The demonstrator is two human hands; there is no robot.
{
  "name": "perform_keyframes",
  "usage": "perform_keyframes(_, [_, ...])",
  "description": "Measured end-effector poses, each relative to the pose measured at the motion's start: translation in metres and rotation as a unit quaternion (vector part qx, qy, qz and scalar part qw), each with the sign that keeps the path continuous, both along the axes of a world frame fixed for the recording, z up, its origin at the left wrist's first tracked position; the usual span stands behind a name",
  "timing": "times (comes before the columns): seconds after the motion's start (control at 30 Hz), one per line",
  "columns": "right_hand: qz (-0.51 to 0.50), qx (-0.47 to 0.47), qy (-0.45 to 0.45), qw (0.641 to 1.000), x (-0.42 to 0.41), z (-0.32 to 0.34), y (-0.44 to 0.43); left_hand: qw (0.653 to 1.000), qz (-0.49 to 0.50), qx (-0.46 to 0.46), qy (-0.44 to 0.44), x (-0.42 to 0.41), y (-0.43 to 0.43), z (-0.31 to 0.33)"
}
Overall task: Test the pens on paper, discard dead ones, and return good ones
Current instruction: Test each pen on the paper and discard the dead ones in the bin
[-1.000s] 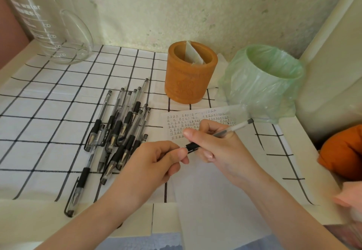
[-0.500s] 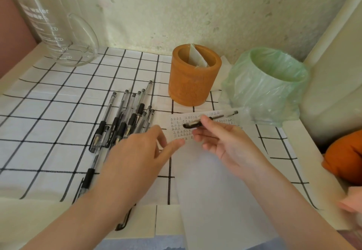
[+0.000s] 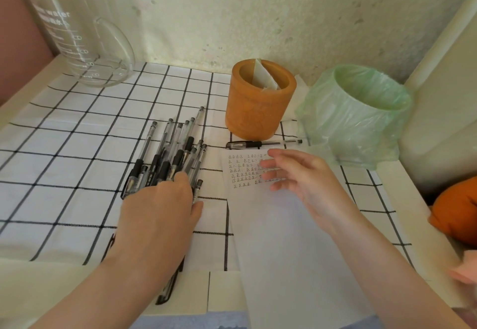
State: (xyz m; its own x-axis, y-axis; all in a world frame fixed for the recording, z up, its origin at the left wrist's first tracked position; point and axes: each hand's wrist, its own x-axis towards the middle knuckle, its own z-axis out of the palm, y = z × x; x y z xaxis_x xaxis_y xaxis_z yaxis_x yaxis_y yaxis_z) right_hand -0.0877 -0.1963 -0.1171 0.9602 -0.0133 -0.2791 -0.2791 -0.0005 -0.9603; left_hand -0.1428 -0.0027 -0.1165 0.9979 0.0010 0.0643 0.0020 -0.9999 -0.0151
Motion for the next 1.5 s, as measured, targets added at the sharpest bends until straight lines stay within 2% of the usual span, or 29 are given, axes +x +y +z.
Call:
perform_keyframes(0.1, [0.028,-0.008,0.000,1.000,-0.005,0.002,-0.002,1.000,-0.003,-0.021,0.019,0.001,-0.002,-0.001])
perform_keyframes(0.33, [0.077,-0.015,0.001,0.997,-0.011,0.002,0.005,0.997,-0.026,-0.074,-0.014,0.003,-0.004,-0.005])
perform_keyframes(0.4, [0.090,-0.012,0.006,0.996,-0.012,0.002,0.007,0.987,-0.020,-0.161,-0.008,0.006,-0.004,-0.001])
perform_keyframes(0.5, [0.143,-0.026,0.016,0.989,-0.016,0.003,0.013,0.948,-0.021,-0.315,-0.026,0.008,-0.006,0.005])
perform_keyframes(0.63, [0.190,-0.046,-0.035,0.980,-0.024,-0.002,0.022,0.912,-0.075,-0.401,-0.030,0.004,-0.017,0.002])
perform_keyframes(0.8, [0.097,0.039,-0.071,0.992,-0.019,0.005,0.015,0.895,-0.117,-0.424,-0.072,0.005,-0.019,0.000])
perform_keyframes(0.97, [0.012,0.104,-0.080,0.991,-0.015,0.013,0.006,0.860,-0.112,-0.497,0.024,0.001,-0.024,0.000])
perform_keyframes(1.07, [0.025,0.097,-0.089,0.991,-0.017,0.016,0.006,0.854,-0.119,-0.504,0.042,0.002,-0.026,0.002])
perform_keyframes(1.3, [0.114,0.012,-0.081,0.990,-0.021,0.011,0.011,0.856,-0.123,-0.498,0.060,-0.003,-0.031,0.002])
perform_keyframes(1.4, [0.110,0.029,-0.080,0.990,-0.022,0.013,0.011,0.860,-0.122,-0.492,0.058,-0.002,-0.031,0.003])
perform_keyframes(1.5, [0.107,0.050,-0.082,0.990,-0.023,0.014,0.010,0.844,-0.119,-0.519,0.066,0.000,-0.033,0.005])
